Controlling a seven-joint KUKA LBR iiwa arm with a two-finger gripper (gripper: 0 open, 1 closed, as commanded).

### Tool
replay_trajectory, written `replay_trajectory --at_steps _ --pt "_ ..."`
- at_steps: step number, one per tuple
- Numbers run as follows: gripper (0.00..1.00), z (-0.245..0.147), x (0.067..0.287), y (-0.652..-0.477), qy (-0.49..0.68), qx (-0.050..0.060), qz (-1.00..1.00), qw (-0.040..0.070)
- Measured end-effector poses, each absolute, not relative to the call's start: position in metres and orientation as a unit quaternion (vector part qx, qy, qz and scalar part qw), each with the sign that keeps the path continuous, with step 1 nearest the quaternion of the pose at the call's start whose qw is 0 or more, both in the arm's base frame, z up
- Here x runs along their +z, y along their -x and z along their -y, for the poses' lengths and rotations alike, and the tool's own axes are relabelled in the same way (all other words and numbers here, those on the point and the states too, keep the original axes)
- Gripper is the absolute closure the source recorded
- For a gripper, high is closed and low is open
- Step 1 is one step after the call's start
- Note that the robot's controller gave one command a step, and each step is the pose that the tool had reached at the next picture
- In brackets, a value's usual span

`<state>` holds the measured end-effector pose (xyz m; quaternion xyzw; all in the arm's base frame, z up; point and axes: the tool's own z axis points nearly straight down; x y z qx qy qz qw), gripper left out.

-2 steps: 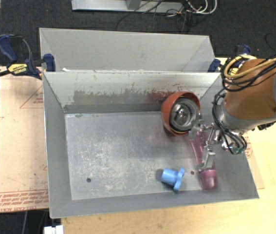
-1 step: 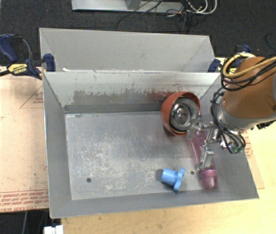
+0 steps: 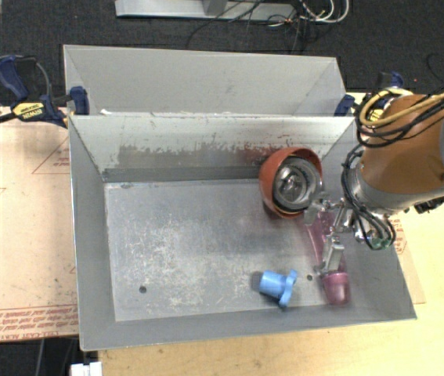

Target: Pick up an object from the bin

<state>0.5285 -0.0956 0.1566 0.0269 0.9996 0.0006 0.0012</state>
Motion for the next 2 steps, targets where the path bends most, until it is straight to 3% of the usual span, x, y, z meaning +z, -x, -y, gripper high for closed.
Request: replay_trajectory --at_steps 1,2 --pt "0.00 0.089 0.181 -0.536 -0.004 0.000 -1.000 0.004" --pt "0.00 0.091 0.133 -0.532 -0.019 0.002 -1.000 -0.001"
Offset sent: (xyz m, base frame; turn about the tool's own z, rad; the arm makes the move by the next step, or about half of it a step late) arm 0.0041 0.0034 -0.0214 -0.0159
